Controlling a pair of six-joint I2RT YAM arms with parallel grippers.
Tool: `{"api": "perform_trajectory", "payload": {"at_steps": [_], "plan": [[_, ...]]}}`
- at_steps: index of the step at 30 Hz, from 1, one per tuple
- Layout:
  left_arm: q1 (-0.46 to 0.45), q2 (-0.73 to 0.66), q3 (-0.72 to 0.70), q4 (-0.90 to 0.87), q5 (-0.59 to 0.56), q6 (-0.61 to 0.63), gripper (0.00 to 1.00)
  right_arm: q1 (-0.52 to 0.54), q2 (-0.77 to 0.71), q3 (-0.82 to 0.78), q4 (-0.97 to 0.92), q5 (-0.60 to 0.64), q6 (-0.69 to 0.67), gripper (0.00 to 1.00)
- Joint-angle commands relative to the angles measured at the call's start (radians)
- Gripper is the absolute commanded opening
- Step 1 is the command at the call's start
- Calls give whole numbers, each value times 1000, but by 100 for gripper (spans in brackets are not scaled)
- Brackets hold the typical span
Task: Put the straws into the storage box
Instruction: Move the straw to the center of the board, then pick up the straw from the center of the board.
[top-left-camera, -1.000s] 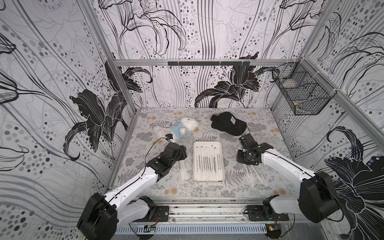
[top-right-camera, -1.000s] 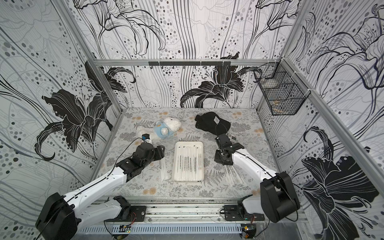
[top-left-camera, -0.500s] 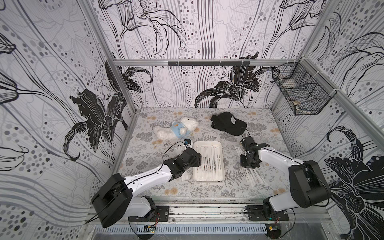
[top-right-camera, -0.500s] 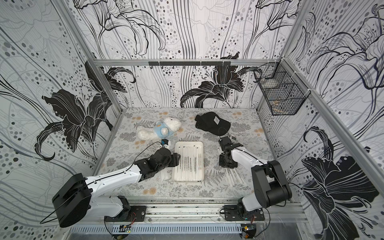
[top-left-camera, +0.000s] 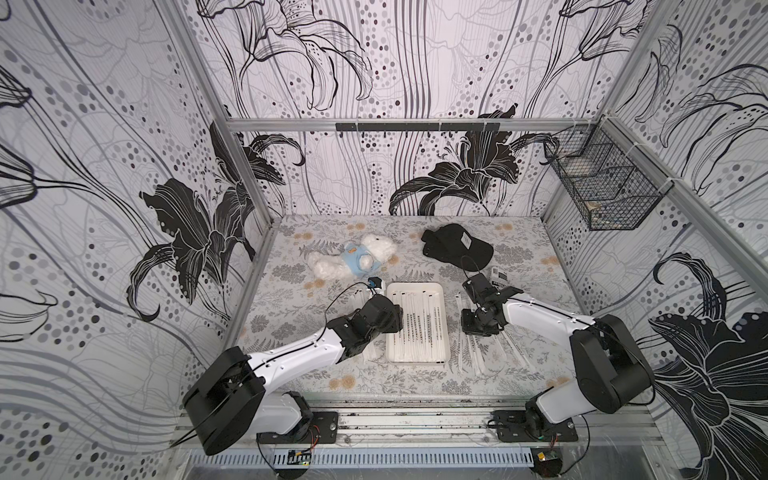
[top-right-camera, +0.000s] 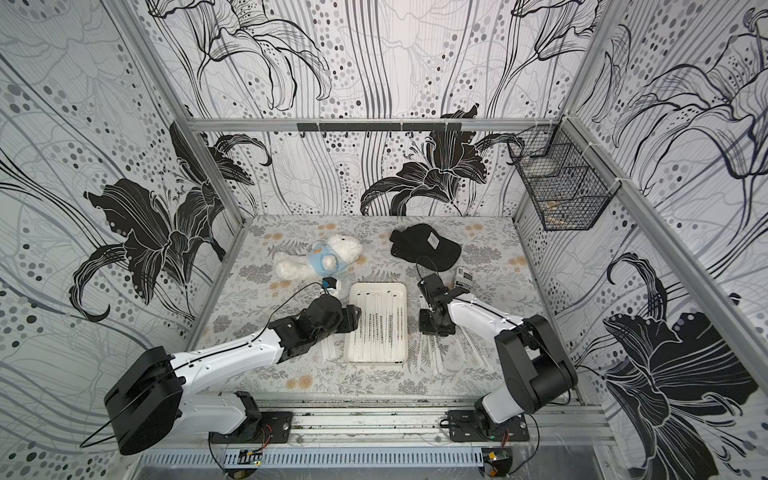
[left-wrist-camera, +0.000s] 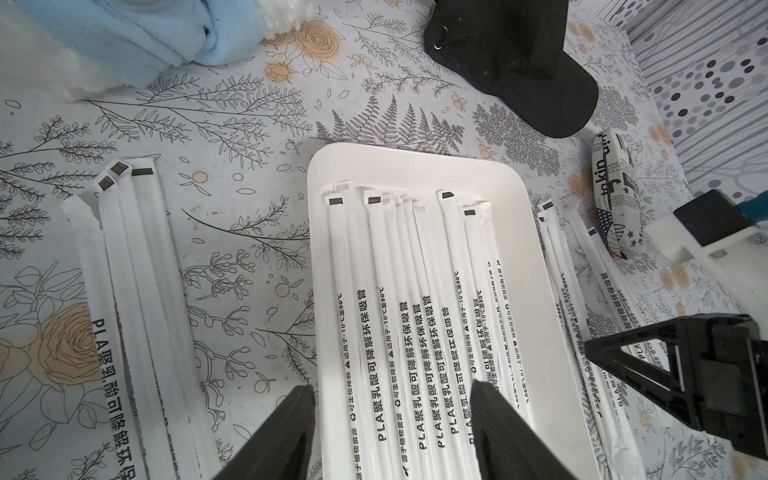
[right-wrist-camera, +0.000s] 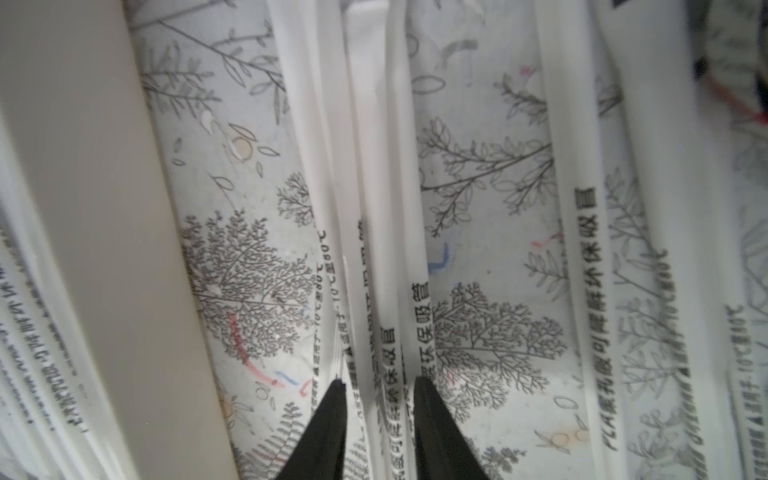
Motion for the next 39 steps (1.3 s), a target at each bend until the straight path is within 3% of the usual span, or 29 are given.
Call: {"api": "perform_trajectory", "payload": {"at_steps": [1, 4, 10, 28, 34, 39], "plan": [[-4, -8, 26, 12, -22, 11, 64, -21, -50, 48, -91, 36, -19, 34], [-4, -12, 29, 1, -39, 21, 64, -92, -62, 20, -106, 65, -78, 29], [-2, -14, 31, 2, -40, 22, 65, -98, -13, 52, -130, 212, -148, 25], [-2, -7, 29, 5, -37, 20, 65, -109, 109, 50, -47, 213, -172, 23], [-2, -12, 21, 2, -43, 22, 65, -110, 59, 69, -80, 189, -170, 20], [-2, -1, 18, 19, -34, 19, 65, -178, 43, 63, -82, 158, -189, 23]]}}
